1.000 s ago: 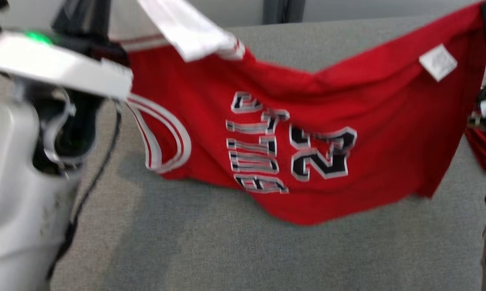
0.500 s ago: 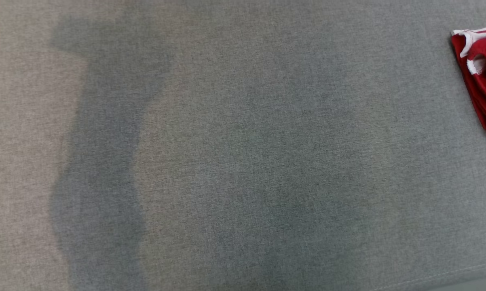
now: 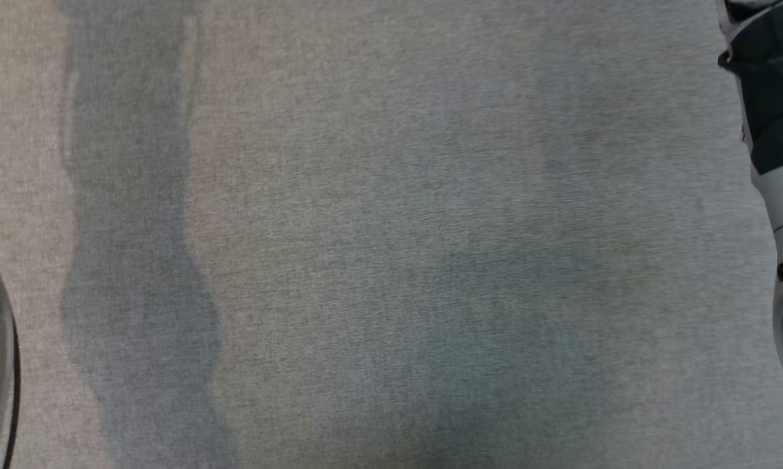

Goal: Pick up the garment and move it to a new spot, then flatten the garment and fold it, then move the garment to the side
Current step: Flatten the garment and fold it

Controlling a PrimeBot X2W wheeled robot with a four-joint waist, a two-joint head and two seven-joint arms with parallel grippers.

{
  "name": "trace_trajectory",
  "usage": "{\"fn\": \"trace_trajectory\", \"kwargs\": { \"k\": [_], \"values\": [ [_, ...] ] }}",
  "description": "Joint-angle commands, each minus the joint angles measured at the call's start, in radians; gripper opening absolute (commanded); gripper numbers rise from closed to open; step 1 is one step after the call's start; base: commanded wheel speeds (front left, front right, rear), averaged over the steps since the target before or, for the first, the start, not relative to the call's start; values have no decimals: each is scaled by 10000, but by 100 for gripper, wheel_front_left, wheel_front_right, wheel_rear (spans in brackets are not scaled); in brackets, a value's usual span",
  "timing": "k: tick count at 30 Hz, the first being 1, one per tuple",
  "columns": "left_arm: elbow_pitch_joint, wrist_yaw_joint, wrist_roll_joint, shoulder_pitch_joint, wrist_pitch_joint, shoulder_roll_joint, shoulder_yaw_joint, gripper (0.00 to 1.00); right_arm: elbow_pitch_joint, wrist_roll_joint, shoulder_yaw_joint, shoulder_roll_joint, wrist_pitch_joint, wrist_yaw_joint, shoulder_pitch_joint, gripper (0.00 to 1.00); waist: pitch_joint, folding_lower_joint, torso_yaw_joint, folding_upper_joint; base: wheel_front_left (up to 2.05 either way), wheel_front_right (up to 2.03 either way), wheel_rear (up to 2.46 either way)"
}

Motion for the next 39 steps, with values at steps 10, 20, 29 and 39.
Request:
{"fn": "trace_trajectory", "kwargs": {
  "k": [10,20,29,39],
  "values": [
    [-2525,-165,-382,2380,-83,288,-218,0,-912,439,896,-581,-95,19,1410,0,374,-1,412,0,0,0,0],
    [-5553,-162,-1198,5572,-86,897,-656,0,-3175,1456,1152,-1482,-97,19,3993,0,-674,-1,429,0,0,0,0],
    [-8273,240,-675,10580,-87,436,-3,0,-5138,1952,139,-1395,-98,17,7749,0,-2297,-1,751,0,0,0,0],
    [-8836,296,-88,14472,-87,-748,-155,0,-6448,1043,-935,-893,-98,17,11005,0,-3907,-1,1231,0,0,0,0]
  ]
}}
